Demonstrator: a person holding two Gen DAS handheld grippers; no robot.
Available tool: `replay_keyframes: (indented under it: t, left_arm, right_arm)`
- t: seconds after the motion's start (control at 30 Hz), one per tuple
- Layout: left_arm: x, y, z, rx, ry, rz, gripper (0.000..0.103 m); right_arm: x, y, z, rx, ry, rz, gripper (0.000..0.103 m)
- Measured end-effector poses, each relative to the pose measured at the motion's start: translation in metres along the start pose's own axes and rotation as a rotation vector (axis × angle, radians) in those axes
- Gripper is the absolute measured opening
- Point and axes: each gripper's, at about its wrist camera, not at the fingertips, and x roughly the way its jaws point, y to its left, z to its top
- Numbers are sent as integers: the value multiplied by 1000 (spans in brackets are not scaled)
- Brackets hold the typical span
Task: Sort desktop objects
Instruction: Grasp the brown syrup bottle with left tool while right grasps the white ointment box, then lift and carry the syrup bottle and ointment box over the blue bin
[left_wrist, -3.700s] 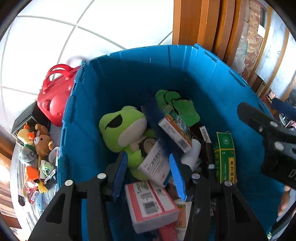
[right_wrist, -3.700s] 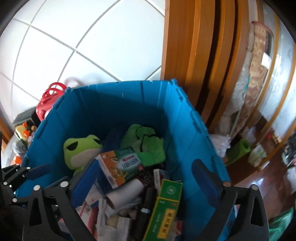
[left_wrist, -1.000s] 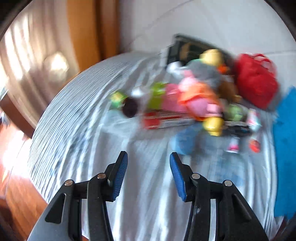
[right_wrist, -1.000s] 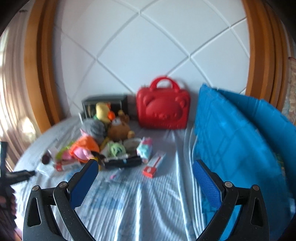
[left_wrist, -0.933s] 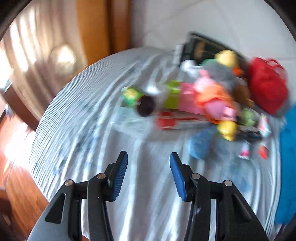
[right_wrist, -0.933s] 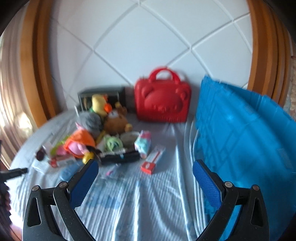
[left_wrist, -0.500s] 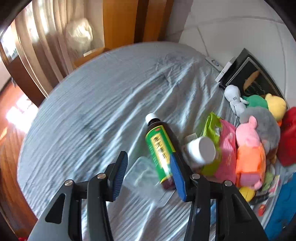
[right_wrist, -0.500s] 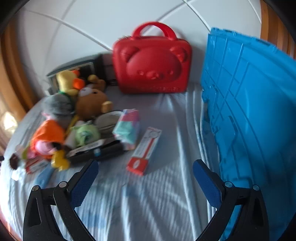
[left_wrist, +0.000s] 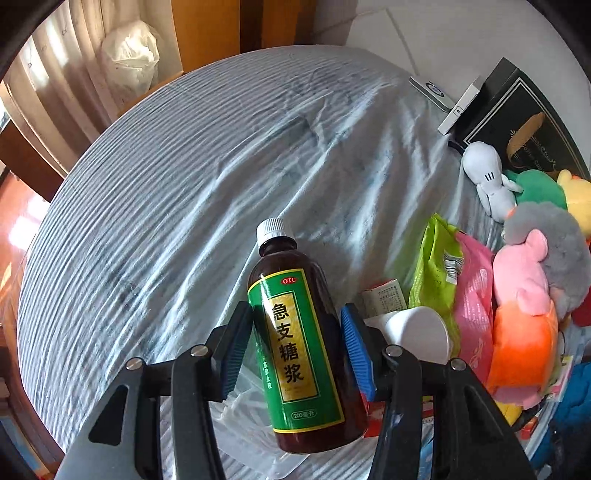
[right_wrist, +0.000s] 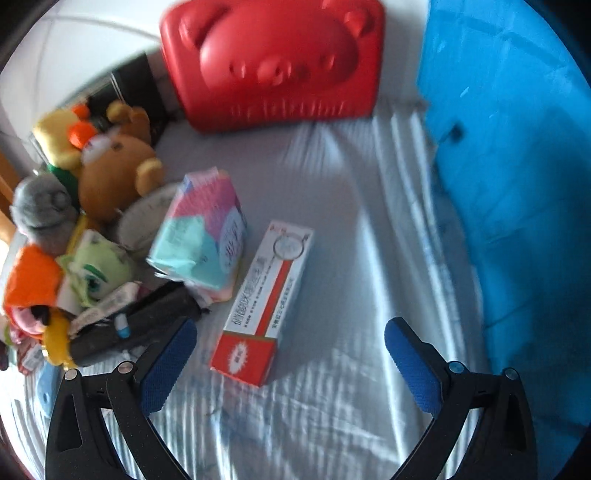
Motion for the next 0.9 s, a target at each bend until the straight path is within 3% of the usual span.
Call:
replay_keyframes:
  t: [0.23,0.27,0.33,0.4,0.47,0.67,0.9]
  left_arm:
    - [10,5,9,-25,38,-15,53]
    - [11,6,11,-35,42,-19,53]
    - [16,9,13,-49,55,-30,53]
    - [21,15,14,-78,83,-62,53]
    - [25,20,13,-93,103,-98,53]
    - [0,22,-5,-62,33,-101,52]
    - [-89,21,-53,6,-183,-101,52]
  right_arm:
    - [30,4,11,37,89,19,103]
    - [33,7,12,30,97,12,98]
    - [39,8,14,29,114,6,77]
    - [44,8,12,39,134,17,46]
    - [41,10,8,36,136,9,46]
    - [8,11,-16,-8,115,30,44]
    - [-72,17,-44,-53,-14,87,44]
